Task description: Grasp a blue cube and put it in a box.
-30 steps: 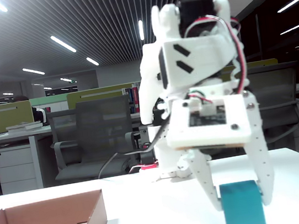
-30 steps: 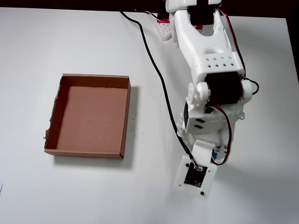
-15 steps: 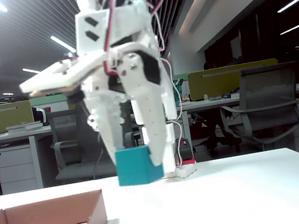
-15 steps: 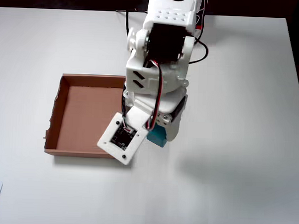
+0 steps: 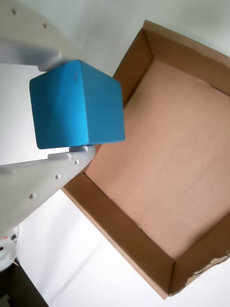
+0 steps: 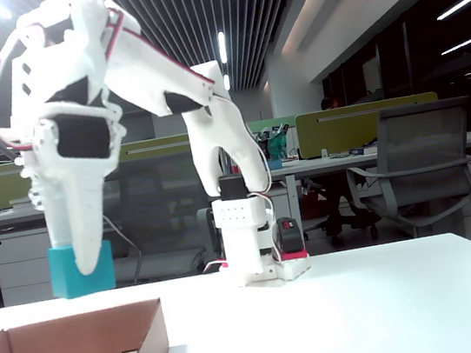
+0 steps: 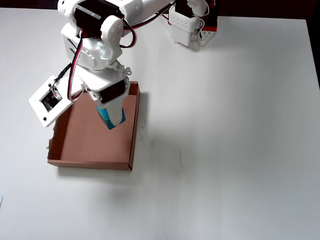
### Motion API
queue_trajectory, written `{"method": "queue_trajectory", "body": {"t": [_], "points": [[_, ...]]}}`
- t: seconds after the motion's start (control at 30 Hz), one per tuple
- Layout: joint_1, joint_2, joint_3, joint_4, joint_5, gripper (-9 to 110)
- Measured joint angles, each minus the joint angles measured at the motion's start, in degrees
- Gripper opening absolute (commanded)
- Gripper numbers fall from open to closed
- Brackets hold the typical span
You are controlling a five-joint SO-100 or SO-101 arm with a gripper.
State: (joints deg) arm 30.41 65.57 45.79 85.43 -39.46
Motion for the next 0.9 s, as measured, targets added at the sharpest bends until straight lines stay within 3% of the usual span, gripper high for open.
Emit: {"method": "queue_trajectory", "body": {"t": [0.9], "points": [[10.46,-12.39,0.0,-3.69,-0.62,14]]}}
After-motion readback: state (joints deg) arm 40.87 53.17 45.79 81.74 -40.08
